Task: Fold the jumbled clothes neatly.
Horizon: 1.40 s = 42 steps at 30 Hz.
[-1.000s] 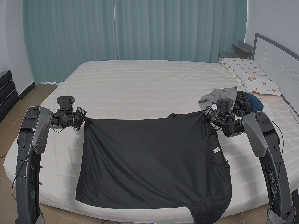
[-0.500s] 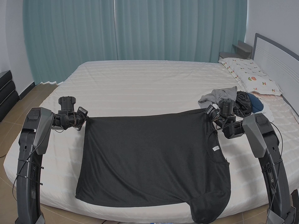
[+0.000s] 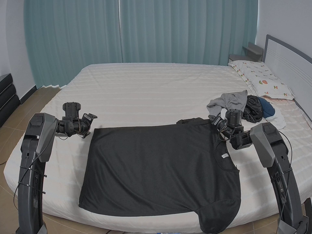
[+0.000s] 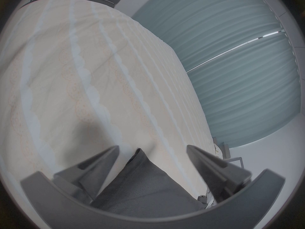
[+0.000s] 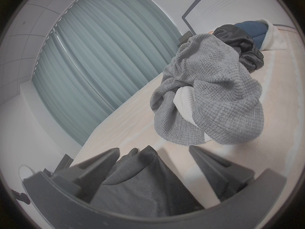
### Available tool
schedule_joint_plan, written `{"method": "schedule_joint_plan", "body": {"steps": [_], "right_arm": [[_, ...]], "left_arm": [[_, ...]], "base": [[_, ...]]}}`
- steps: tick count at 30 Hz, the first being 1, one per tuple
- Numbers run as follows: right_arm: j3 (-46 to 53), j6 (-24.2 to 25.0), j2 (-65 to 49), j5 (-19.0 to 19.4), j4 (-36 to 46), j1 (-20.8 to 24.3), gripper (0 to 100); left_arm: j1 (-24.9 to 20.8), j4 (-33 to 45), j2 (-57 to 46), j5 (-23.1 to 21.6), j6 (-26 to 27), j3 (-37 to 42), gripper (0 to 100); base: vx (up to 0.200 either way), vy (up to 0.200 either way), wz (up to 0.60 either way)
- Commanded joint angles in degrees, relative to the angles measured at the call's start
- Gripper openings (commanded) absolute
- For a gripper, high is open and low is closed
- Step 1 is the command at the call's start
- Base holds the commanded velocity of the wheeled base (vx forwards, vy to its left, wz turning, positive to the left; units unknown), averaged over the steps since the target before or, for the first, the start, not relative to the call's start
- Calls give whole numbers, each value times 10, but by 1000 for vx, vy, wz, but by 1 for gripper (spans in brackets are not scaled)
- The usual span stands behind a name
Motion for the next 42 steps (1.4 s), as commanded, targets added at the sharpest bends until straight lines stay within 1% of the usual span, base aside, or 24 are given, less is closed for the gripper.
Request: {"method": "schedule_joint_plan", "body": {"steps": [1, 3, 6, 7, 8, 9, 10, 11, 12, 14, 17, 19, 22, 23, 24, 25, 26, 27, 28, 30, 32, 33, 38, 42], "right_arm": [[63, 5, -61, -1, -6, -16, 100], [126, 10, -101, -1, -21, -22, 100], [261, 13, -179, 18, -76, -32, 100], [282, 10, -192, 23, -82, -32, 100], [356, 4, -239, 47, -102, -35, 100], [373, 4, -252, 53, -105, -37, 100], [431, 10, -301, 72, -109, -40, 100], [436, 11, -306, 75, -109, -40, 100], [509, 16, -358, 106, -111, -45, 100], [583, 14, -401, 132, -120, -46, 100], [697, 18, -470, 149, -148, -40, 100], [769, 11, -511, 152, -161, -29, 100], [850, 10, -558, 154, -164, -14, 100], [850, 10, -558, 154, -164, -14, 100], [893, 11, -578, 157, -164, -9, 100], [902, 11, -581, 158, -165, -8, 100], [933, 11, -590, 159, -164, -5, 100], [933, 11, -590, 159, -164, -5, 100], [954, 10, -590, 162, -165, -4, 100], [975, 10, -589, 164, -165, 2, 100], [983, 11, -588, 165, -165, 5, 100], [1000, 10, -586, 170, -165, 9, 100], [1020, 10, -582, 178, -165, 15, 100], [1026, 10, -575, 182, -165, 18, 100]], "left_arm": [[5, 2, -26, 1, -3, 31, 100], [9, 1, -62, -1, -5, 73, 100], [13, -13, -123, -8, -3, 152, 100], [13, -15, -132, -10, -3, 160, 100], [13, -31, -156, -14, 0, 194, 100], [15, -36, -163, -15, 0, 201, 100], [19, -47, -185, -15, 2, 232, 100], [19, -48, -188, -15, 3, 236, 100], [22, -54, -225, -21, 15, 282, 100], [25, -57, -263, -43, 25, 336, 100], [24, -58, -327, -84, 29, 430, 100], [23, -62, -363, -100, 31, 489, 100], [21, -90, -402, -106, 40, 573, 100], [21, -90, -402, -106, 40, 573, 100], [20, -123, -424, -109, 44, 631, 100], [20, -132, -428, -109, 45, 646, 100], [20, -166, -447, -109, 45, 696, 100], [20, -166, -447, -109, 45, 696, 100], [19, -195, -463, -109, 45, 739, 100], [13, -224, -479, -109, 47, 787, 100], [10, -235, -484, -109, 47, 804, 100], [5, -252, -488, -109, 56, 838, 100], [3, -260, -477, -109, 135, 886, 100], [4, -260, -473, -109, 150, 911, 100]], "base": [[0, 0, 0], [0, 0, 0], [0, 0, 0], [0, 0, 0], [0, 0, 0], [0, 0, 0], [0, 0, 0], [0, 0, 0], [0, 0, 0], [0, 0, 0], [0, 0, 0], [0, 0, 0], [0, 0, 0], [0, 0, 0], [0, 0, 0], [0, 0, 0], [0, 0, 0], [0, 0, 0], [0, 0, 0], [0, 0, 0], [-200, 0, 0], [-200, 0, 0], [-200, 0, 0], [-200, 0, 0]]}}
